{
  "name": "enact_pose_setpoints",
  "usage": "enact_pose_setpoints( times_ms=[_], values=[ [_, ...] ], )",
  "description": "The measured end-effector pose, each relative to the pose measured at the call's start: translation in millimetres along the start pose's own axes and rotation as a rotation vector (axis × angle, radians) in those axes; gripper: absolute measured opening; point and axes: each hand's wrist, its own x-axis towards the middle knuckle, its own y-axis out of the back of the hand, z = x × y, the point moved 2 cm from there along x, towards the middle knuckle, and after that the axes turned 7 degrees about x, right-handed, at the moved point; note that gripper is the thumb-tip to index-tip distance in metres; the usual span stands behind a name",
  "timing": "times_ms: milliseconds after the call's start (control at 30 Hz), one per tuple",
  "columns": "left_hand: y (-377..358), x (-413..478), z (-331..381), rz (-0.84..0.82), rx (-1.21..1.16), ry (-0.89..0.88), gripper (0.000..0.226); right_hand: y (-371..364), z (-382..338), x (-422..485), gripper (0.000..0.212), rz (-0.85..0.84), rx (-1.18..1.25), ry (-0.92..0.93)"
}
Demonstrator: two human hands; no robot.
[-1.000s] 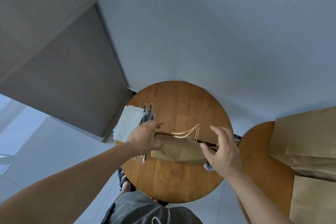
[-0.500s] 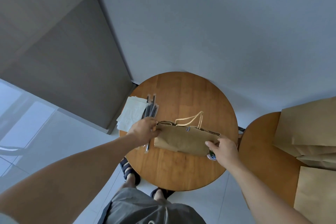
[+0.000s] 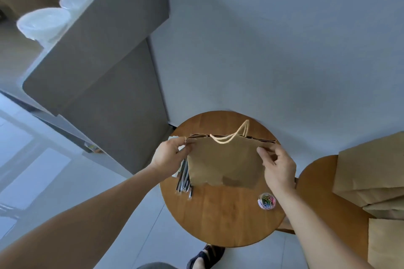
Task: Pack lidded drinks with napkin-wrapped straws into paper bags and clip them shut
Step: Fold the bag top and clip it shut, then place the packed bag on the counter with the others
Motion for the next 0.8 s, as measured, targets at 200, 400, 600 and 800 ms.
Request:
enact_pose_setpoints(
  times_ms=[200, 400, 600, 800],
  values=[
    [86.5, -36.8, 7.4, 0.217, -0.223, -0.036, 0.015, -34.6, -101.1, -8.8, 0.008, 0.014, 0.141, 0.094],
    [189.6, -102.5, -4.8, 0.488, -0.467, -0.104, 0.015, -82.8, -221.8, -42.1, 0.013, 0.051, 0.346, 0.183],
    [300.7, -171.8, -30.0, 0.767, -0.569, -0.132, 0.028, -146.1, -338.0, -84.6, 0.002, -0.124, 0.444, 0.299],
    [407.1, -218.1, -56.6, 1.019, -0.521, -0.167, 0.028, -211.2, -435.1, -115.6, 0.021, -0.360, 0.518, 0.382]
  ],
)
